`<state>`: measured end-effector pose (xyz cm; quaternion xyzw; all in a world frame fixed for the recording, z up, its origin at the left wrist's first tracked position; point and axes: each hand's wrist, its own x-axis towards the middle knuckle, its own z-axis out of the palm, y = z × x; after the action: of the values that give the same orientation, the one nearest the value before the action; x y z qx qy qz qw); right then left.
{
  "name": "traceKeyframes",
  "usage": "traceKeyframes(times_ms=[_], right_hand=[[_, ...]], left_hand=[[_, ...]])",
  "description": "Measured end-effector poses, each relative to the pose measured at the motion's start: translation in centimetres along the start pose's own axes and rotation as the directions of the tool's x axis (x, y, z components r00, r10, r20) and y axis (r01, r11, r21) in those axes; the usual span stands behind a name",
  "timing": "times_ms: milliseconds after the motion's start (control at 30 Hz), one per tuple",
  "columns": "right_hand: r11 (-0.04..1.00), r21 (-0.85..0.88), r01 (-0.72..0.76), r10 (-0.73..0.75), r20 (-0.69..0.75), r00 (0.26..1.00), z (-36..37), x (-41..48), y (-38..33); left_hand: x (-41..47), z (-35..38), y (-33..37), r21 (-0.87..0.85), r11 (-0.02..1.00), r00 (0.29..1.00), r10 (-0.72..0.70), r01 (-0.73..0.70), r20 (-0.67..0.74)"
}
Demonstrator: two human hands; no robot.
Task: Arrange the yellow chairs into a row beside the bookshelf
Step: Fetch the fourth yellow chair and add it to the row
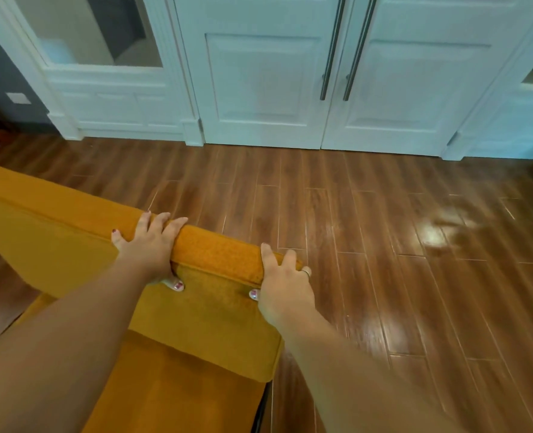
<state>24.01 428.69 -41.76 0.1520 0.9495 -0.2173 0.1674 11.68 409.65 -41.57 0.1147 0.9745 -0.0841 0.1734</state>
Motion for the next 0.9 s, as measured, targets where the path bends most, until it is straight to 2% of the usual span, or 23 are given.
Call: traceKeyframes(times_ms=[367, 533, 633, 700, 767, 900], right_hand=[[0.996, -0.076, 0.050, -0.047, 0.035, 0.998, -1.3, 3.4, 0.3], [0.983, -0.162, 0.083, -0.052, 0.191, 0.980, -3.6, 6.2, -0.1], [0.959, -0.221, 0.177, -0.092, 0.347, 0.933, -5.6, 8.5, -0.6], [0.930, -0.209, 0.301, -0.196, 0.409, 0.891, -6.2, 9.4, -0.4], [0.905, -0.195, 0.379, -0.280, 0.398, 0.874, -6.1, 9.5, 0.3], [0.883, -0.183, 0.432, -0.343, 0.377, 0.860, -5.4, 9.6, 1.3]], left_hand=[[2.4, -0.7, 0.3, -0.013, 0.999, 0.999, -0.034, 0.034, 0.007], [3.1, -1.5, 0.5, -0.014, 0.999, 0.999, -0.047, 0.048, 0.017], [3.6, -1.7, 0.6, -0.007, 0.998, 0.998, -0.055, 0.055, 0.030], [3.6, -1.8, 0.6, -0.006, 0.998, 0.997, -0.058, 0.058, 0.052], [3.6, -2.0, 0.7, 0.004, 0.998, 0.996, -0.056, 0.056, 0.075], [3.6, -2.4, 0.9, 0.031, 0.997, 0.989, -0.068, 0.065, 0.131]])
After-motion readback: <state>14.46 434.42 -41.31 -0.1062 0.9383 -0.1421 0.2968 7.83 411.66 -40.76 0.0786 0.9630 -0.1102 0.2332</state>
